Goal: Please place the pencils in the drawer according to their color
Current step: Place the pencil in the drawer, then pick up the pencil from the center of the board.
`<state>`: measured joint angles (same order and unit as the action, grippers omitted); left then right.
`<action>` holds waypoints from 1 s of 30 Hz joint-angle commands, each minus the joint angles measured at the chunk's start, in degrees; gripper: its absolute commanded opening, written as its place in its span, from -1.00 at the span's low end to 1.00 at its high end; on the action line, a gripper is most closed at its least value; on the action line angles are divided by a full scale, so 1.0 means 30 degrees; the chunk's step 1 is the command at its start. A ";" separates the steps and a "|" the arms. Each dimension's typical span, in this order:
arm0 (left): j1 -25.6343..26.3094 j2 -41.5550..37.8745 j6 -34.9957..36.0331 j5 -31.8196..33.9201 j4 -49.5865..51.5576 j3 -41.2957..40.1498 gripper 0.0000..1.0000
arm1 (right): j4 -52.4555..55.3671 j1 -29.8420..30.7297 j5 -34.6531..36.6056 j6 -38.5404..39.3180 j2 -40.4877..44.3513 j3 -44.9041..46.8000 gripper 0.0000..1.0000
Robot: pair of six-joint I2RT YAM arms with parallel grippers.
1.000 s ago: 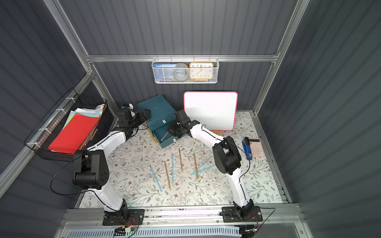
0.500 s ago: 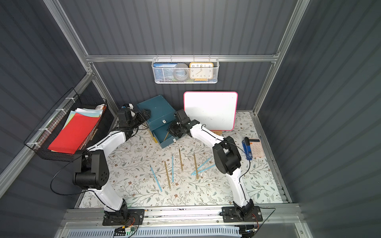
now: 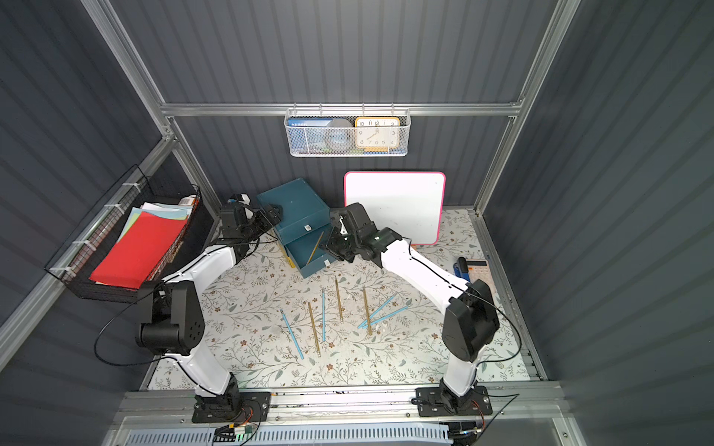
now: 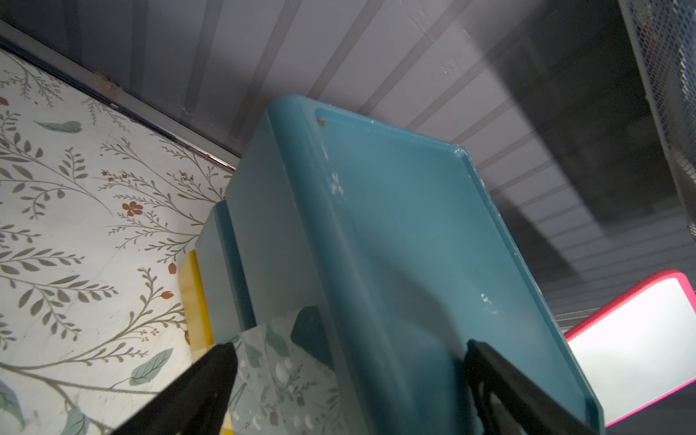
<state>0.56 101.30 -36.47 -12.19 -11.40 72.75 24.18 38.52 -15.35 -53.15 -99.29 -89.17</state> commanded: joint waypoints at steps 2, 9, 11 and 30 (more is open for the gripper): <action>0.0117 -0.0162 0.0378 -0.0072 0.0082 0.0067 1.00 | 0.2808 0.0455 0.3227 0.3282 0.1054 0.2852 -0.52; 0.0122 -0.0148 0.0316 -0.0078 0.0093 0.0066 1.00 | 0.3431 0.0625 0.5500 0.4769 0.1590 0.5639 -0.51; 0.0122 -0.0215 0.0377 -0.0003 0.0189 0.0138 1.00 | 0.3490 0.0613 0.5996 0.5148 0.1385 0.6090 -0.51; 0.0112 -0.0162 0.0320 -0.0038 0.0225 0.0336 1.00 | 0.5547 0.0628 0.7385 0.7461 -0.2080 0.5803 -0.52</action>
<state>0.56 101.30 -36.47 -12.14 -11.38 72.75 39.07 40.23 5.87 -32.05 -104.60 -71.37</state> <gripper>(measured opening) 0.999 0.241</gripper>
